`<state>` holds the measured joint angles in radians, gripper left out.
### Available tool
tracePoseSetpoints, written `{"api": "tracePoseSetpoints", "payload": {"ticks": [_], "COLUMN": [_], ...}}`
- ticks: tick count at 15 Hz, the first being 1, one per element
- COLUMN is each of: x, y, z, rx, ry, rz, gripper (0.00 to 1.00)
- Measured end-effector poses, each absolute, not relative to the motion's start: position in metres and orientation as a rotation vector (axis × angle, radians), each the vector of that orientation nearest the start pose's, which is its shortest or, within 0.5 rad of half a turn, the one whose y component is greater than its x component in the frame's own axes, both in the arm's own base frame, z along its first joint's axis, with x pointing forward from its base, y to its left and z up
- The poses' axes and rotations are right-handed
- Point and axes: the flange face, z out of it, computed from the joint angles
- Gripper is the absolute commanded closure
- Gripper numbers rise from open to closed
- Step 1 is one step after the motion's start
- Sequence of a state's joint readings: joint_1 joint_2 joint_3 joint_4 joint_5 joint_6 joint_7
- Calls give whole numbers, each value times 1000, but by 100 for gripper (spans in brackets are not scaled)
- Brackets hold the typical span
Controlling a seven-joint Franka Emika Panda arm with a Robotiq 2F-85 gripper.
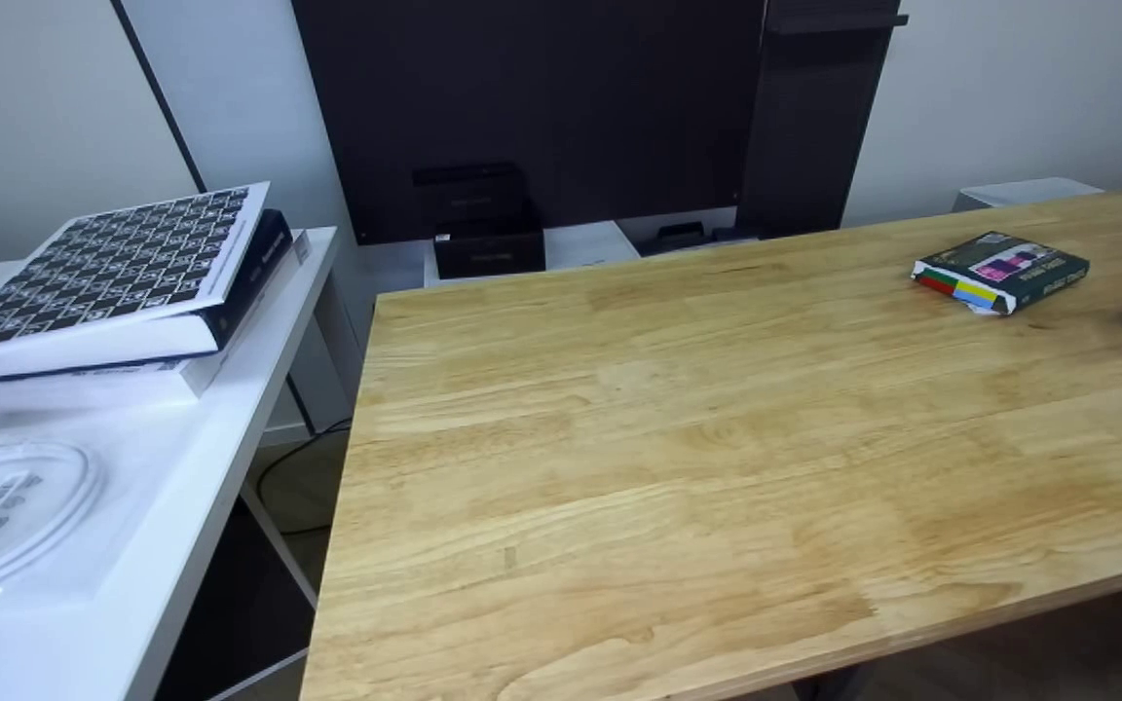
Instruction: Take the spoon and put it in the cup, pick it and put it on the table, then pick it and put it back in the cup
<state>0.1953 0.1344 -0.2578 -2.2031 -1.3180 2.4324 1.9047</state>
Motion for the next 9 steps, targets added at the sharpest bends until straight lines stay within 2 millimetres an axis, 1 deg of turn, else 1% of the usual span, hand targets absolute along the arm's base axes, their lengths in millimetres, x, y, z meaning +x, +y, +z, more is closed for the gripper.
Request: {"api": "tracePoseSetpoints", "payload": {"ticks": [2,9], "x": [540,484], "y": [-42,-63], "z": [329,309], "rx": [-3015,-3075], "ry": [1511,1558], "rz": [-1369,-1297], "gripper": [95,95]}}
